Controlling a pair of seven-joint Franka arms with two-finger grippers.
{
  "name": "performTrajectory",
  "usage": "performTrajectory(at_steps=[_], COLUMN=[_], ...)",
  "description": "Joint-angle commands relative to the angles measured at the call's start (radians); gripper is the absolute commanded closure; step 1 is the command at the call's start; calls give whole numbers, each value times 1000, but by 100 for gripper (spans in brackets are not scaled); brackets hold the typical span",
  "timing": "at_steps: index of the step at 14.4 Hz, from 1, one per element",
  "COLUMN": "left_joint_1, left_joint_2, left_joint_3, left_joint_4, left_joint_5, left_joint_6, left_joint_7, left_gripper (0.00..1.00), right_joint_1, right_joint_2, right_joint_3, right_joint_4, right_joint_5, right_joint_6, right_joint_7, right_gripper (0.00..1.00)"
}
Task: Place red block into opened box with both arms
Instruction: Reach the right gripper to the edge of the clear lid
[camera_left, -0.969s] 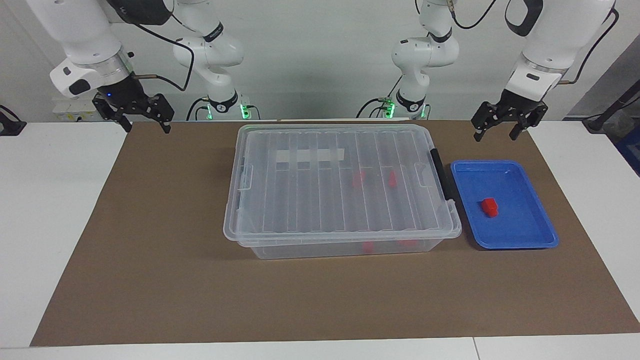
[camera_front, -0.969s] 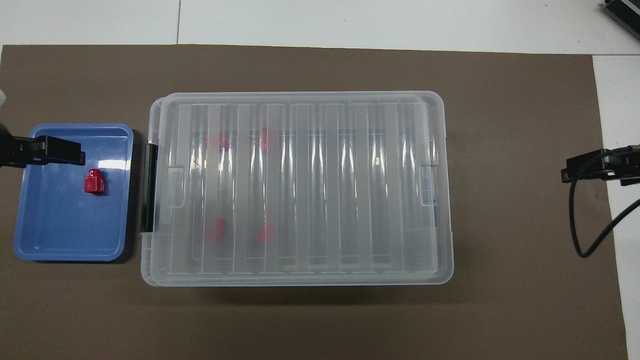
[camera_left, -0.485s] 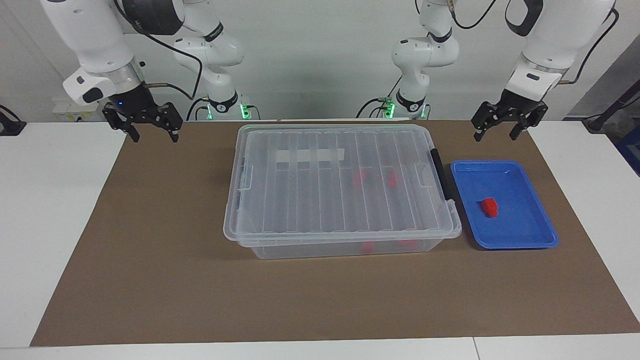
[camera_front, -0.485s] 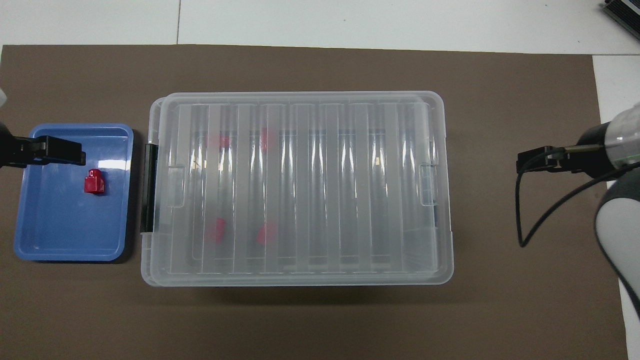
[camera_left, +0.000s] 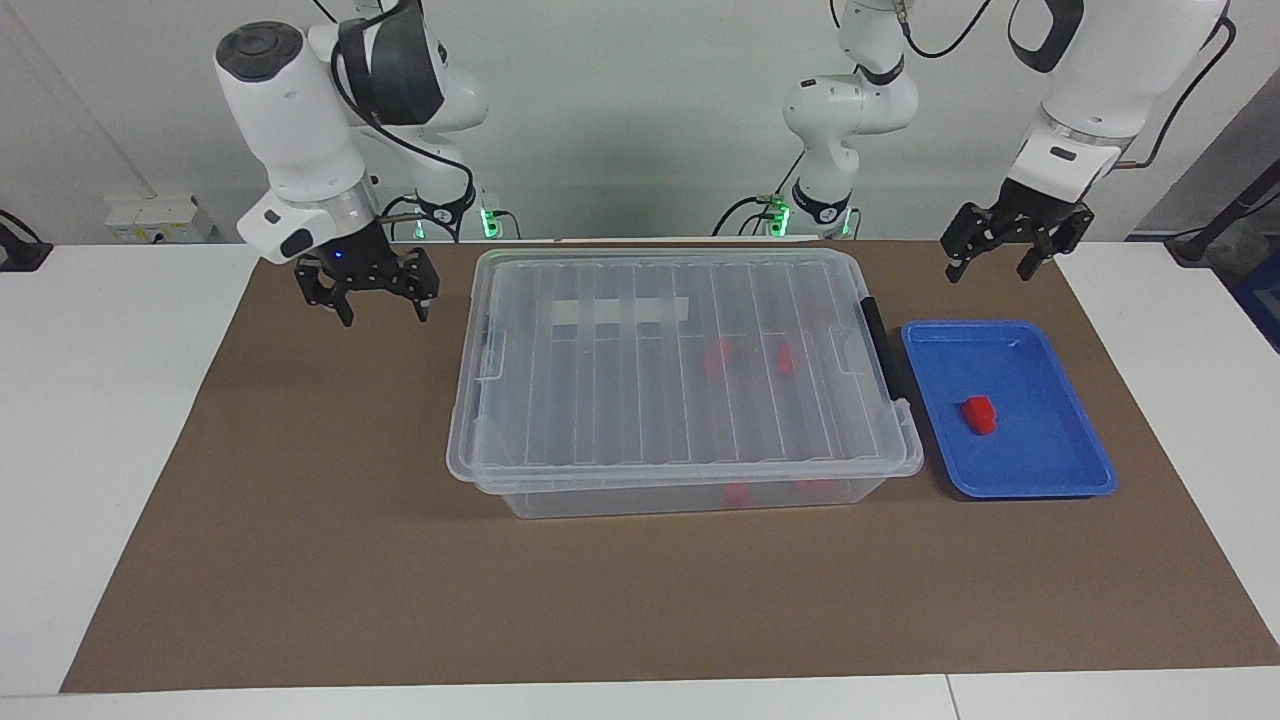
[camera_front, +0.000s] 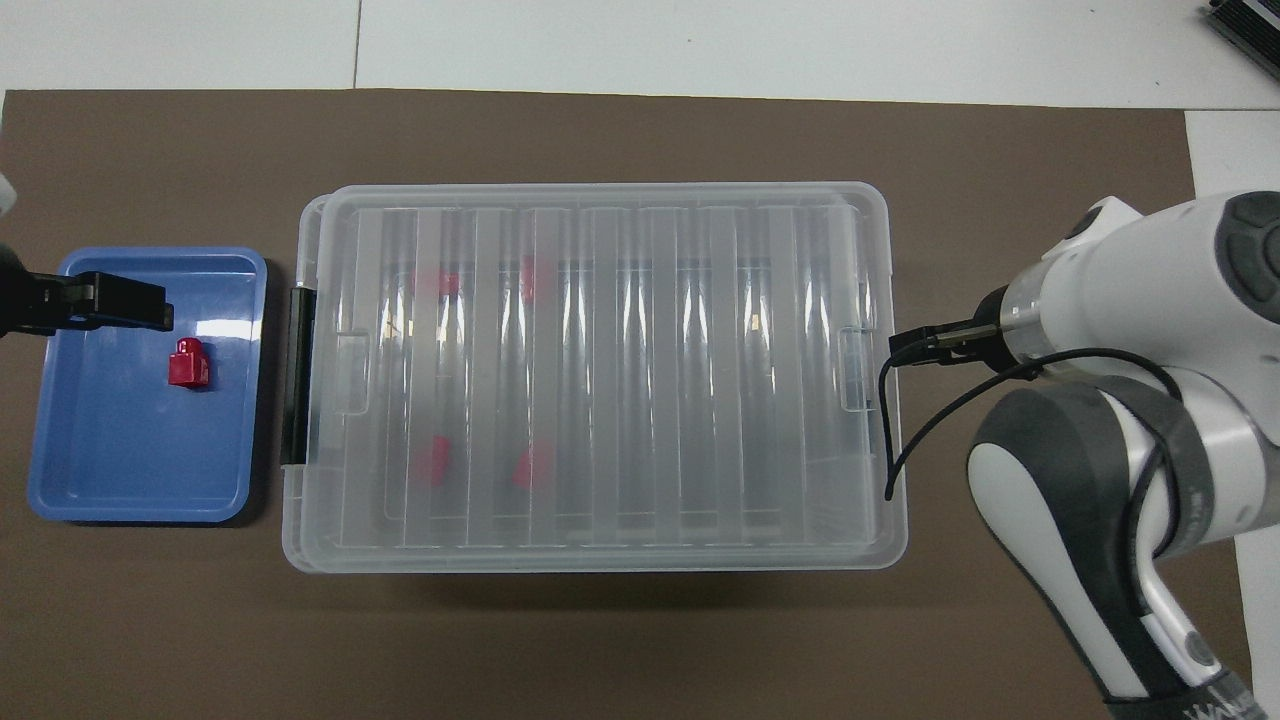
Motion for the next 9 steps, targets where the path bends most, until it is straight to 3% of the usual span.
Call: performTrajectory(at_steps=[1,9], left_joint_1=[-8,-4], left_joint_2=[-14,-14], left_joint_3=[5,6], left_joint_4=[-7,-9], left_joint_5=[10,10], left_joint_6=[-7,-8], left_joint_7=[-5,-3], left_gripper=[0,0], right_joint_1=[-1,1], right_joint_2=[-8,0], right_joint_3=[0,2], right_joint_4=[-38,-98], right_joint_5=[18,22], right_joint_6=[29,89], right_joint_7=[6,11], right_gripper=[0,0])
